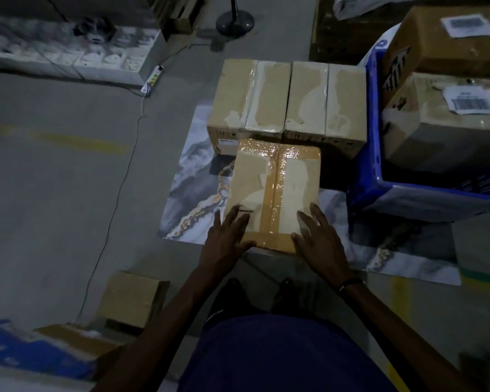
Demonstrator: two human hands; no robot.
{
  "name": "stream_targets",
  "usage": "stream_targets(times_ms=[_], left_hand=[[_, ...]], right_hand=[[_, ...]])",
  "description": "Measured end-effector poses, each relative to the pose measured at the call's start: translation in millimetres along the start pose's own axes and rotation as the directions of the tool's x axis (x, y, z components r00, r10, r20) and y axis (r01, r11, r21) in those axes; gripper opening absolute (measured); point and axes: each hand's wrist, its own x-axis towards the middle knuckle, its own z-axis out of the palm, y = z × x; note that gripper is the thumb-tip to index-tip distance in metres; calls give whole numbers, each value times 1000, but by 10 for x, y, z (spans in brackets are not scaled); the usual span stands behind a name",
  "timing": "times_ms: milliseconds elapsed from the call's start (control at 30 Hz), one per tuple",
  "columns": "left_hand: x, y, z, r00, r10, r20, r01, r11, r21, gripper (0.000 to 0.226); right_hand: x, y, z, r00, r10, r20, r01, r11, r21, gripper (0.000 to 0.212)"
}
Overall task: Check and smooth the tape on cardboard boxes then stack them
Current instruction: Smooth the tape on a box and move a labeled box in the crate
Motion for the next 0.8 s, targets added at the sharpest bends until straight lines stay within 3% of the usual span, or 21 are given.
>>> stream_targets(times_ms=[100,233,333,467,633,800], left_hand=[[-115,-38,16,1000,-6,27,8,998,-68,80],[-158,-180,111,987,155,-37,-156,987,-41,81],[-197,-192,55,981,179,-68,-183,982,-55,75],[-245,-186,-119,957,251,-146,-263,963,-66,60],[-250,-27,-477,919,320,-230,-354,927,-125,43],[-146,230,-771,855,371,-363,-431,897,-96,48]], right_hand=[[-145,-5,67,1000,8,-22,-7,999,47,61],[-281,-104,141,999,-21,-38,22,1000,19,60],[-364,-182,123,998,-2,-70,4,999,33,54],[-537,-314,-15,973,-39,-227,62,993,96,50],[-593,-360,-426,948,-80,-310,156,961,228,45],[-563,-546,-816,866,-78,-493,219,947,234,42]])
